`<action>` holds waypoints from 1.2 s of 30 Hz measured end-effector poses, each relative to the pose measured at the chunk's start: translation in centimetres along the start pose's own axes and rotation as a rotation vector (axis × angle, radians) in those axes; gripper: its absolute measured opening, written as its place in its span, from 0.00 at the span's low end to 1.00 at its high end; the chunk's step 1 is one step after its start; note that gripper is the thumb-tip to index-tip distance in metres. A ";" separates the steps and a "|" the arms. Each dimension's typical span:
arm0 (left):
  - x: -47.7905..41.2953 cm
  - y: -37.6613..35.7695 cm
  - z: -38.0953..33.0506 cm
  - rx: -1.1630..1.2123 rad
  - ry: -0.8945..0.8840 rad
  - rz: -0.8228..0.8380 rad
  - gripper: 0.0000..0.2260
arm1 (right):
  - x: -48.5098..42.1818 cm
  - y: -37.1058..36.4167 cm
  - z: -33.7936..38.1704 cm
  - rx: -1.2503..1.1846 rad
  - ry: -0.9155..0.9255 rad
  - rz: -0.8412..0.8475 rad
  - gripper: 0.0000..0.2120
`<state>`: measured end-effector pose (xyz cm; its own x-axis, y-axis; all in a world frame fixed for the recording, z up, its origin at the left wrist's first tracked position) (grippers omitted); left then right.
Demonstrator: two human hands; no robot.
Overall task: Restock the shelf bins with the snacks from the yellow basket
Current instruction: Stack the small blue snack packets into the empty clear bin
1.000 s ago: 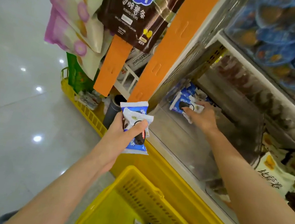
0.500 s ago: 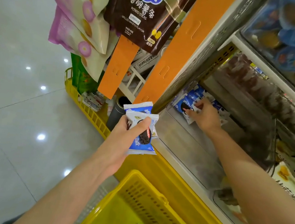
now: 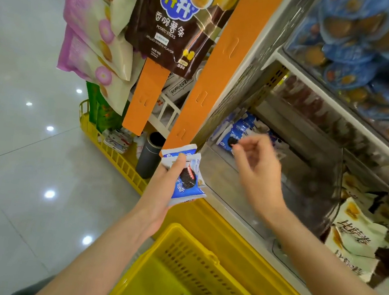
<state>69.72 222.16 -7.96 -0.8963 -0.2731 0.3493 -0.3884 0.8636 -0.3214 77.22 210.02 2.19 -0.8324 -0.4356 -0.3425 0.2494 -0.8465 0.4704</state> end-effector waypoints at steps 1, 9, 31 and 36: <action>0.0 -0.1 0.1 -0.010 -0.001 -0.015 0.16 | 1.5 -1.0 0.6 -0.016 -0.058 0.091 0.03; 0.7 -1.2 0.3 -0.230 -0.132 -0.008 0.09 | 5.4 -4.3 -0.4 -0.161 -0.565 0.262 0.08; 1.8 -1.2 -1.0 -0.446 -0.267 0.140 0.21 | 4.8 2.2 -0.1 0.123 -0.424 0.310 0.20; 1.5 -1.4 -0.7 -0.438 -0.232 0.119 0.21 | 3.5 3.9 -0.1 0.152 -0.393 0.358 0.11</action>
<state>69.05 220.86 -6.42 -0.9722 -0.2057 0.1118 -0.1988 0.9775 0.0699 75.35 205.14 2.76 -0.8380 -0.5166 0.1758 0.5008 -0.5999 0.6240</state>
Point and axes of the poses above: each hand's wrist, its own x-axis away from the middle knuckle, its own y-axis out of the back of the hand, z = x × y, the point moved 3 cm from there along -x, towards the middle knuckle, and after that the axes turned 13 degrees about -x, right-handed, at the moved point
